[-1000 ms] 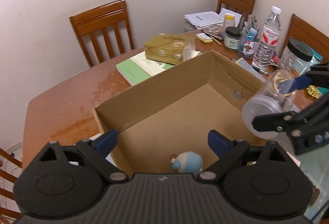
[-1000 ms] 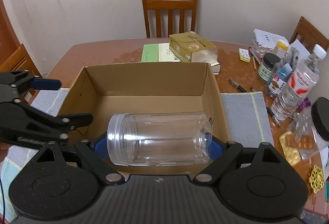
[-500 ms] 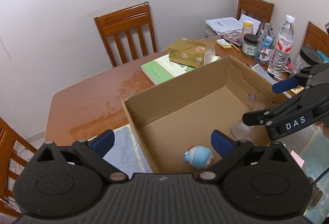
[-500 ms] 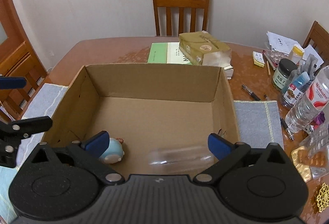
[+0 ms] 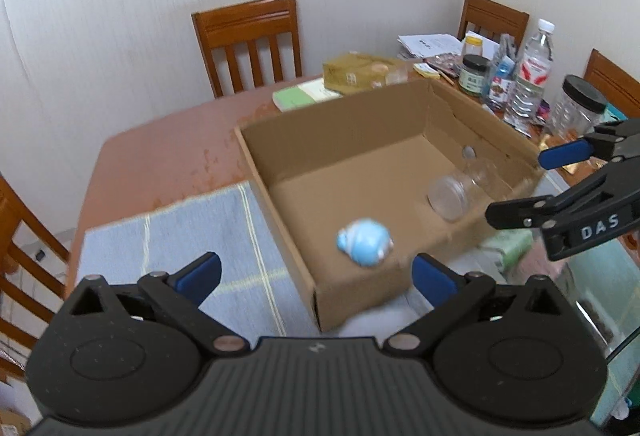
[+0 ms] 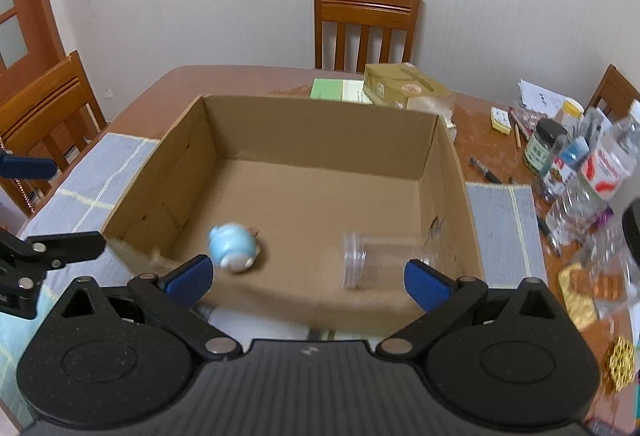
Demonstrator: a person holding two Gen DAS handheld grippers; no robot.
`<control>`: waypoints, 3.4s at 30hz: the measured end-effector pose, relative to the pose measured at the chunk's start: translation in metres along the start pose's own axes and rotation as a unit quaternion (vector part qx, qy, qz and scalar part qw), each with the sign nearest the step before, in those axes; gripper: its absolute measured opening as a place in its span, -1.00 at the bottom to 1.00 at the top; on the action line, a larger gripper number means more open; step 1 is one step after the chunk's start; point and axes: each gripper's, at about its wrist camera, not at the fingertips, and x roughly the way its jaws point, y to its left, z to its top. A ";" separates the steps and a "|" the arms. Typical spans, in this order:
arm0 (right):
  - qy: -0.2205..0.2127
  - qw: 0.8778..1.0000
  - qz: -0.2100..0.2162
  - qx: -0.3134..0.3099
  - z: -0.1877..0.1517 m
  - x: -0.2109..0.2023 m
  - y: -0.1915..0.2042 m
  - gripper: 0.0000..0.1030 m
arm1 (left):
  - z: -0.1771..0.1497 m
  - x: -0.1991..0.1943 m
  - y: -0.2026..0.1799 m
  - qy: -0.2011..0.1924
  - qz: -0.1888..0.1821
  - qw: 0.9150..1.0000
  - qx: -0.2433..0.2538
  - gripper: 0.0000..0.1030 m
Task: Organize objects
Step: 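Lower the clear jar into the cardboard box and open the right tool, then bring both tools back over the table items toward the grey toy, then grasp the grey rubber toy with left tool while right tool grips the white carton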
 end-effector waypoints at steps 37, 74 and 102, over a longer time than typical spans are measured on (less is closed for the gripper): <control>0.059 0.998 -0.020 0.007 -0.176 -0.053 0.065 1.00 | -0.138 -0.043 -0.018 0.010 -0.042 0.999 -0.011 0.97; 0.107 0.988 0.050 -0.104 -0.187 -0.004 0.063 1.00 | -0.134 -0.004 -0.026 0.022 0.003 0.999 -0.041 0.97; 0.082 0.993 0.036 -0.082 -0.199 -0.006 0.067 1.00 | -0.136 0.006 -0.004 0.013 -0.103 0.993 -0.050 0.37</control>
